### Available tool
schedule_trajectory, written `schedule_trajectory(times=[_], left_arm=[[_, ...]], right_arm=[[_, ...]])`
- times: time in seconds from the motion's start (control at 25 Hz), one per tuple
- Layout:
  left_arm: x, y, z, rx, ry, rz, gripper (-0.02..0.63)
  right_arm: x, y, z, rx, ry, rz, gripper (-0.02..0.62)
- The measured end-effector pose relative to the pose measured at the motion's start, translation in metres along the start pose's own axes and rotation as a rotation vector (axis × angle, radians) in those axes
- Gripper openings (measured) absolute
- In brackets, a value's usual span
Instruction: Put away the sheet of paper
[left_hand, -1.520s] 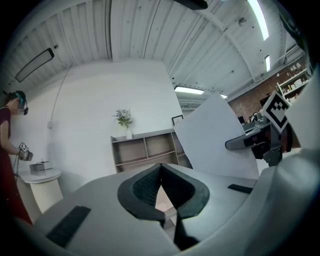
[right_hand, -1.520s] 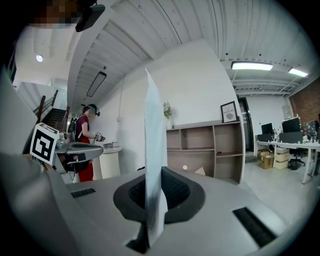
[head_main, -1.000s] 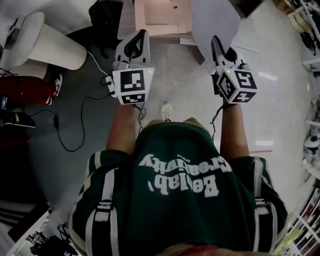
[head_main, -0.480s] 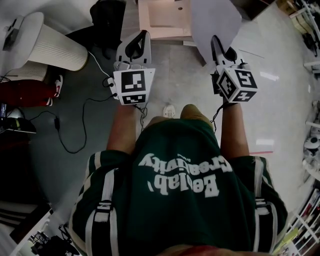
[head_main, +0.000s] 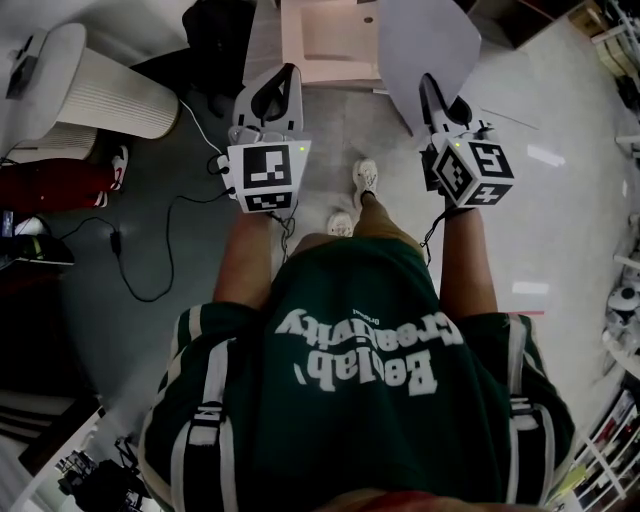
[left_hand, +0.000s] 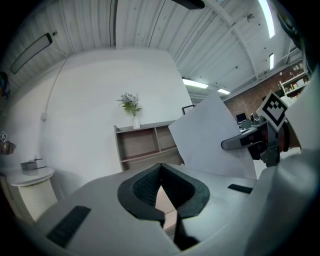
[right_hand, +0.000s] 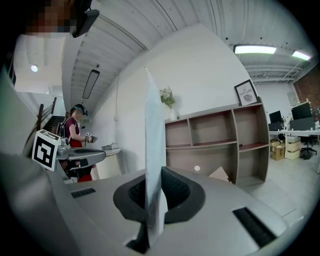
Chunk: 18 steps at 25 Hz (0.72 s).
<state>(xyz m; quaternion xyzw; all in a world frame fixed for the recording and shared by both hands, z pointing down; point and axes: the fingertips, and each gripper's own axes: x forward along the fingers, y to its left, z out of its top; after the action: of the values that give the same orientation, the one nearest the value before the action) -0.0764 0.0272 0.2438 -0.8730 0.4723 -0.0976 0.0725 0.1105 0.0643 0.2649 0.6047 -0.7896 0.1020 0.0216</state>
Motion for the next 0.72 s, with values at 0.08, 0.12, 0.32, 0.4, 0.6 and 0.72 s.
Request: schedule_trajectory(times=[0.08, 0.12, 0.32, 0.4, 0.6, 0.72], left_arm=[[0.014, 0.002, -0.004, 0.004, 0.011, 0.008, 0.018], [0.021, 0.003, -0.007, 0.008, 0.018, 0.012, 0.018], [0.072, 0.013, -0.012, 0.014, 0.042, 0.033, 0.018], [0.094, 0.019, -0.016, 0.01, 0.056, 0.052, 0.018], [0.151, 0.031, -0.027, 0.006, 0.085, 0.096, 0.018], [0.179, 0.038, -0.031, 0.007, 0.095, 0.122, 0.018]], right_arm=[[0.014, -0.01, -0.001, 0.006, 0.004, 0.014, 0.034], [0.024, -0.014, -0.003, 0.009, 0.008, 0.025, 0.034], [0.079, -0.039, 0.0, 0.019, 0.029, 0.087, 0.034], [0.102, -0.051, 0.001, 0.021, 0.037, 0.114, 0.034], [0.16, -0.083, -0.002, 0.023, 0.064, 0.176, 0.034], [0.19, -0.092, -0.002, 0.018, 0.073, 0.224, 0.034]])
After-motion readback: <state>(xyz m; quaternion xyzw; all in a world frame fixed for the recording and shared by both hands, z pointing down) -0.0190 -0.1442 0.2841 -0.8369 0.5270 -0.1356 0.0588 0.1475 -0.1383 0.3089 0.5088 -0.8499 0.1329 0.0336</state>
